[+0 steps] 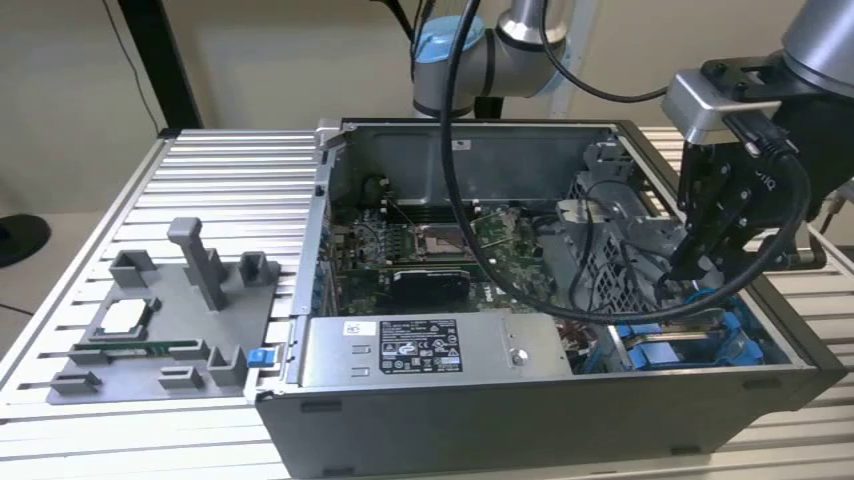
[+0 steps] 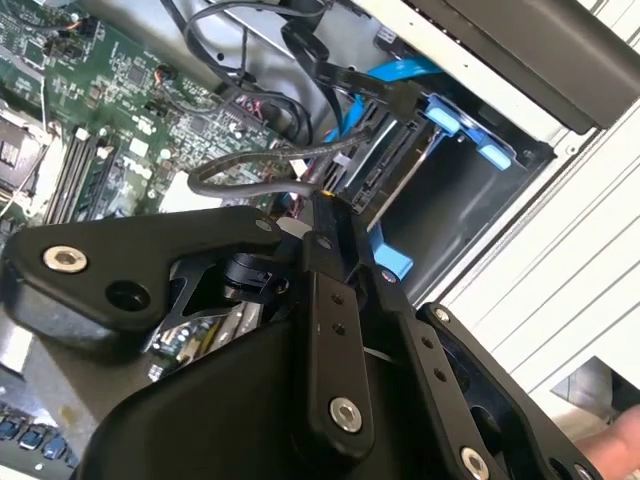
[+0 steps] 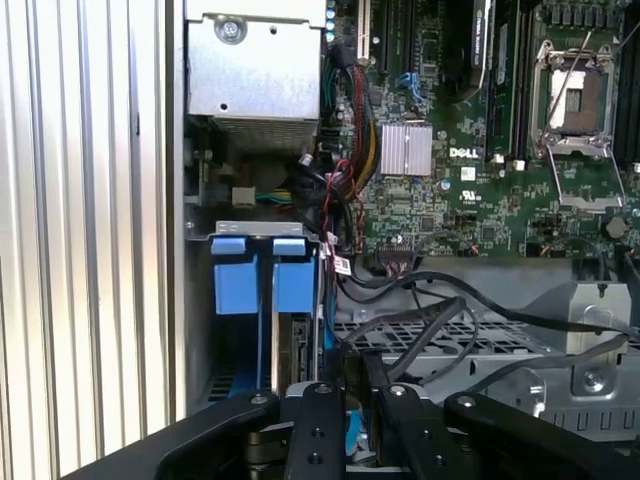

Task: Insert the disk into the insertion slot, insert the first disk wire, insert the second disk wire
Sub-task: 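Insert the first disk wire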

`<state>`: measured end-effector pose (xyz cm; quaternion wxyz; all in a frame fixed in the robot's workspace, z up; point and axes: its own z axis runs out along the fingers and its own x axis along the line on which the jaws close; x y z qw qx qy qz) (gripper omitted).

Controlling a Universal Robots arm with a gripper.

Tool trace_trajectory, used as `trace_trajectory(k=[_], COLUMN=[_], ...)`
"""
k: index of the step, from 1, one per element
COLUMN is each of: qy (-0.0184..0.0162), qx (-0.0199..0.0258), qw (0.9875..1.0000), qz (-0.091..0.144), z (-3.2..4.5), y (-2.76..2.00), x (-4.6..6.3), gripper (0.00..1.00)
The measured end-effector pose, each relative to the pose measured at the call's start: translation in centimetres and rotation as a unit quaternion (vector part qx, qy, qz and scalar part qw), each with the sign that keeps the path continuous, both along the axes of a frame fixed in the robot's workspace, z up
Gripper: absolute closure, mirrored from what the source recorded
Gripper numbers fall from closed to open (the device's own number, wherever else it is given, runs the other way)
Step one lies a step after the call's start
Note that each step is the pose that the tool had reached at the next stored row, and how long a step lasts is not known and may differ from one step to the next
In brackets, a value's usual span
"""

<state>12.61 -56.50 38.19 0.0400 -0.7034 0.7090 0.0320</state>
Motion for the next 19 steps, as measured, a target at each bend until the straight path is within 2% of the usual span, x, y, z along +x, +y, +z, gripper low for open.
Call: trace_trajectory(k=[5,10,19], qy=[0.0001,0.0001,0.0003], qx=[0.0016,0.0027,0.0029], qw=[1.0000,1.0000,1.0000], qz=[0.000,0.000,0.000], z=[-0.26,-0.49,-0.65], y=[-0.89,-1.56,-1.67], x=[0.3,0.7,0.7], gripper=[1.00,1.00,1.00])
